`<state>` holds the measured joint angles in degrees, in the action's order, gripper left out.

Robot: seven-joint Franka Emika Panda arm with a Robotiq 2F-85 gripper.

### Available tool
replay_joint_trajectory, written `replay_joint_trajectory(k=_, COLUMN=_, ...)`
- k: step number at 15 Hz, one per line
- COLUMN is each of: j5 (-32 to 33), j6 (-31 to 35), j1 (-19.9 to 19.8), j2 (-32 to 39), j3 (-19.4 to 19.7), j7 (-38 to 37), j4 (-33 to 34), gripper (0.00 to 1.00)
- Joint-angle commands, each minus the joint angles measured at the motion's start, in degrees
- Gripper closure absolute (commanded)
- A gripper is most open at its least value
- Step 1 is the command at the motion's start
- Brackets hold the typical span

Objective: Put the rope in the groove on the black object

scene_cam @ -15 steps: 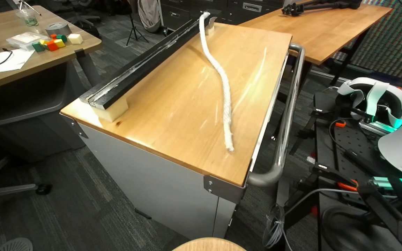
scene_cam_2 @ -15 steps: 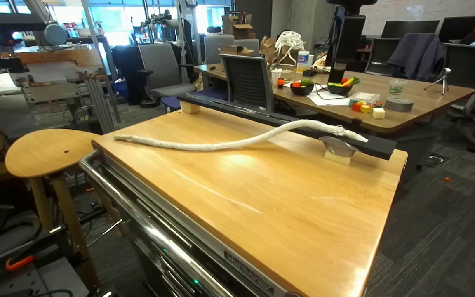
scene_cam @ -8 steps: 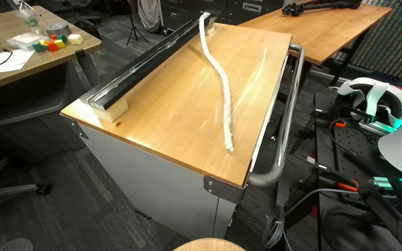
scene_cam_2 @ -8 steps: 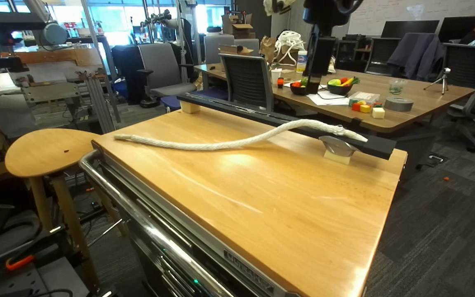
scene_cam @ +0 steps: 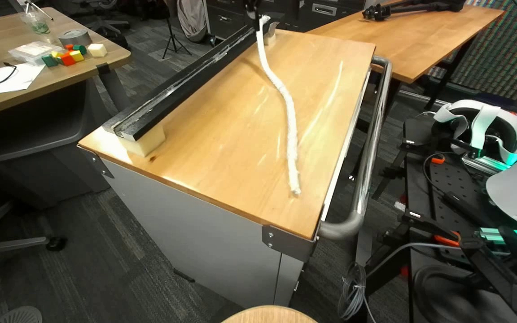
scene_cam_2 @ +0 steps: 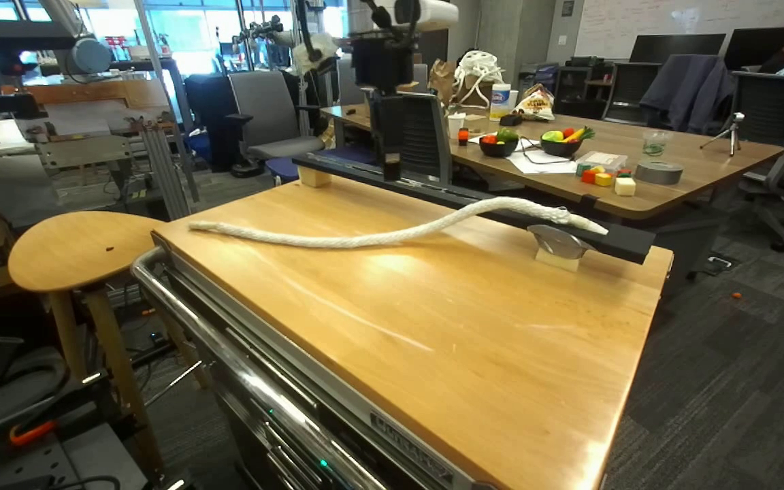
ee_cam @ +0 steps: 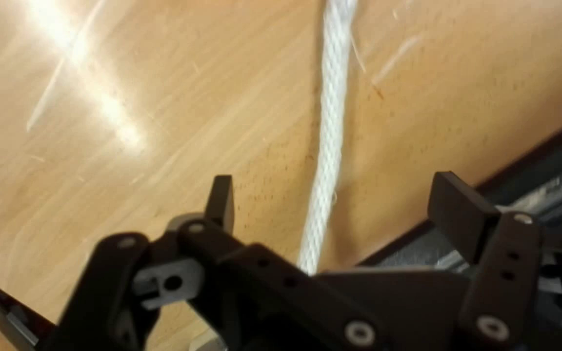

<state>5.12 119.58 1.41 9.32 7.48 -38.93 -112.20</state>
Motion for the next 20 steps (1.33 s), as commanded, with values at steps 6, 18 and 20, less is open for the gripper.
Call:
replay_joint_trajectory(k=6, j5=3.6, j6=-4.7, j1=0.8, j2=-4.2, j3=-4.1, j7=0.5, j4=-6.8, gripper=0.0)
replay_joint_trajectory(k=18, j5=-8.8, j6=12.7, j1=3.1, j2=-0.7, j3=-7.4, j7=-7.3, j4=-16.6, gripper=0.0)
replay_joint_trajectory(k=20, j5=-6.9, j6=12.9, j1=3.5, j2=-0.6, j3=-7.3, j7=-8.2, j4=-17.1, gripper=0.0)
